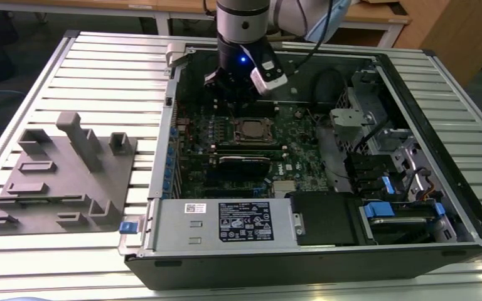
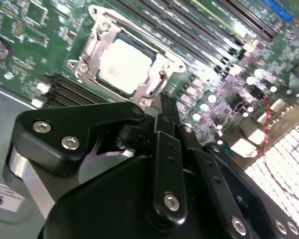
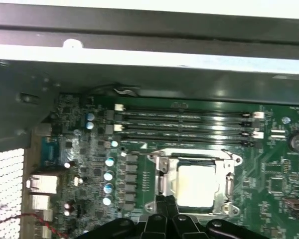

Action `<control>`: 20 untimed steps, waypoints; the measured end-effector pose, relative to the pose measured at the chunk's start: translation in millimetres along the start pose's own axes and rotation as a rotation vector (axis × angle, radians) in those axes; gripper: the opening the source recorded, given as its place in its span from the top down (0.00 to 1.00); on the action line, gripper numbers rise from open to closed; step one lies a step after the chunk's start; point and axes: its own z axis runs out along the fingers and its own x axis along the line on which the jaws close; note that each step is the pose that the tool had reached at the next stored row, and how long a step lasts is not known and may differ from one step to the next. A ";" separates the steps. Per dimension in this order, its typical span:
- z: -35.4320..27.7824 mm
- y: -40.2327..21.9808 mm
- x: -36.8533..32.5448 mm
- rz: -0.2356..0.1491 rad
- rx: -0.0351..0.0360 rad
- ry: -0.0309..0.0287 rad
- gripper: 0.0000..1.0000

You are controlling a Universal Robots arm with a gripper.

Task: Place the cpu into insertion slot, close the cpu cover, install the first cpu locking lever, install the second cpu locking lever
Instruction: 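Install the first cpu locking lever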

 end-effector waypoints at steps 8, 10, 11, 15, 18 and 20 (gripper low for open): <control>-1.0 0.8 22.6 0.000 0.0006 -0.0159 0.89; -2.4 0.9 23.1 0.000 -0.0008 -0.0197 0.89; -3.7 0.9 23.1 0.000 -0.0038 -0.0217 0.89; -5.0 0.9 23.6 0.000 -0.0139 -0.0284 0.89; -5.0 0.9 23.7 0.000 -0.0139 -0.0285 0.89; -5.1 0.9 23.8 0.001 -0.0225 -0.0287 0.89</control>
